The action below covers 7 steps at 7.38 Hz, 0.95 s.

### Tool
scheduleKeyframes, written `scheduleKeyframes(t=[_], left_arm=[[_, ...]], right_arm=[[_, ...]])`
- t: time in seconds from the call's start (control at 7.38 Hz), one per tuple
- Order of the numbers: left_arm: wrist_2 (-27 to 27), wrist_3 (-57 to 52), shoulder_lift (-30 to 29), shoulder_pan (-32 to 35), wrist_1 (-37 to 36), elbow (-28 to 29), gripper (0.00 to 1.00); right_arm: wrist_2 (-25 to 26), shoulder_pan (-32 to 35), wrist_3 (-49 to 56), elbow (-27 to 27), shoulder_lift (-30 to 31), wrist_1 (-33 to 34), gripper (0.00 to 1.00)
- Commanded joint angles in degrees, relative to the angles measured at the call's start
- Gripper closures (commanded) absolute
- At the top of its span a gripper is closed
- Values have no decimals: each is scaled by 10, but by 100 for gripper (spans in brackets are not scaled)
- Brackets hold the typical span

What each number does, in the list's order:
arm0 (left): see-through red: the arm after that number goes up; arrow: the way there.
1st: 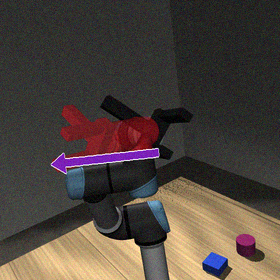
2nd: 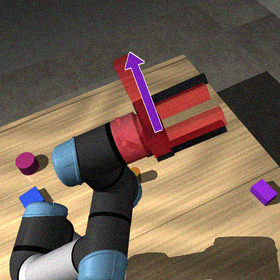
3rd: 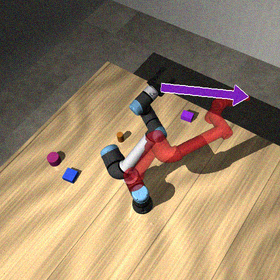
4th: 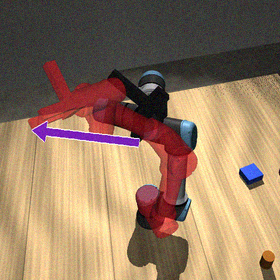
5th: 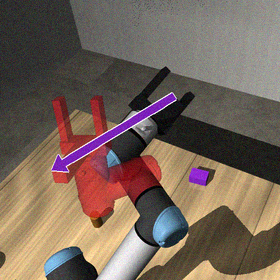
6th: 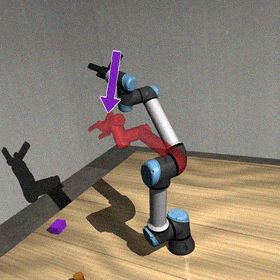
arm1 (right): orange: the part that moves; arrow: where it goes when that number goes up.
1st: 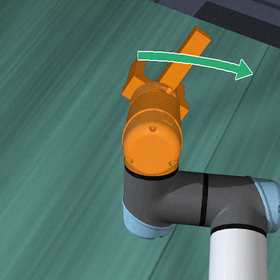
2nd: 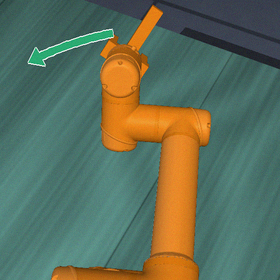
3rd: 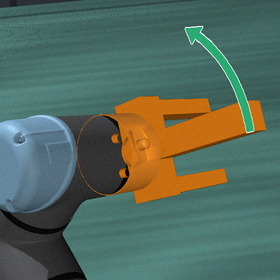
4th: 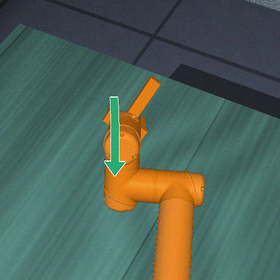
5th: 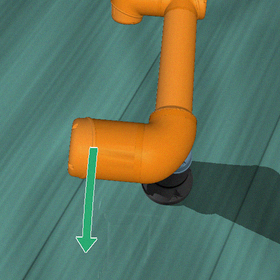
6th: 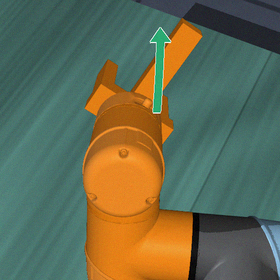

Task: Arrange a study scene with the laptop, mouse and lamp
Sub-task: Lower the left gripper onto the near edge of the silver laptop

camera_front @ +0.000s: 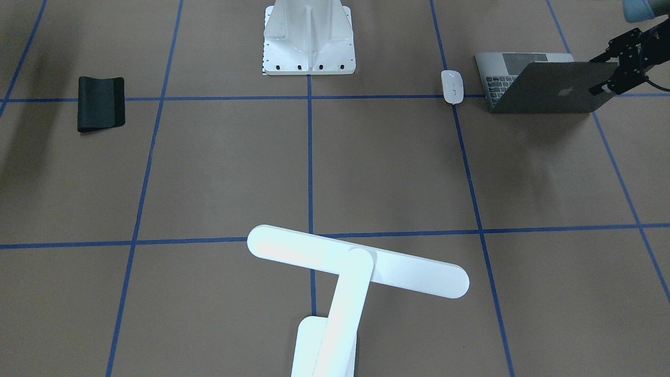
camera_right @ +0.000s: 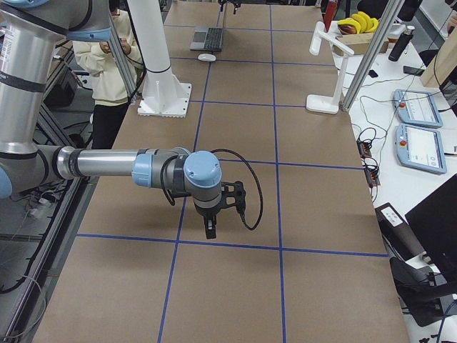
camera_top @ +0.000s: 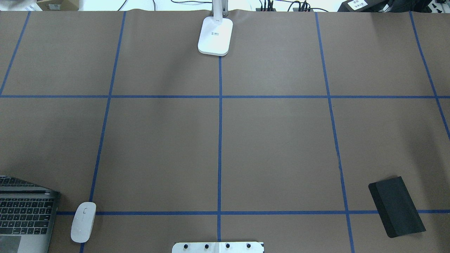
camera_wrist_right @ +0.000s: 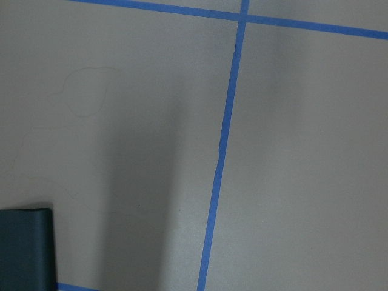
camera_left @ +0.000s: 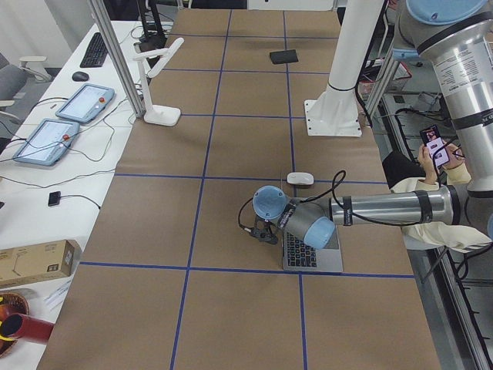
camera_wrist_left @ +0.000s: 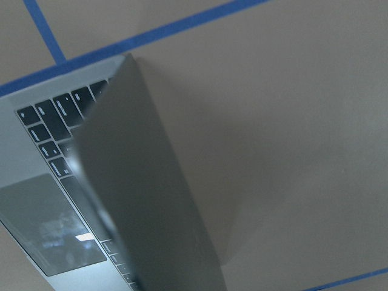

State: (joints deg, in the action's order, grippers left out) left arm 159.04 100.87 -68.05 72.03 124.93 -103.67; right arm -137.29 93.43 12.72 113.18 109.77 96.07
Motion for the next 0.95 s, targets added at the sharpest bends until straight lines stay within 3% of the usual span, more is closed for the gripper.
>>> scheduleKeyframes(t=[0.0, 0.81], left_arm=[[-1, -9, -4, -12, 3, -1, 0], [-1, -29, 2, -13, 4, 9, 0]], right_arm=[[0, 0, 2, -1, 0, 0, 0], [0, 1, 7, -2, 0, 0, 0]])
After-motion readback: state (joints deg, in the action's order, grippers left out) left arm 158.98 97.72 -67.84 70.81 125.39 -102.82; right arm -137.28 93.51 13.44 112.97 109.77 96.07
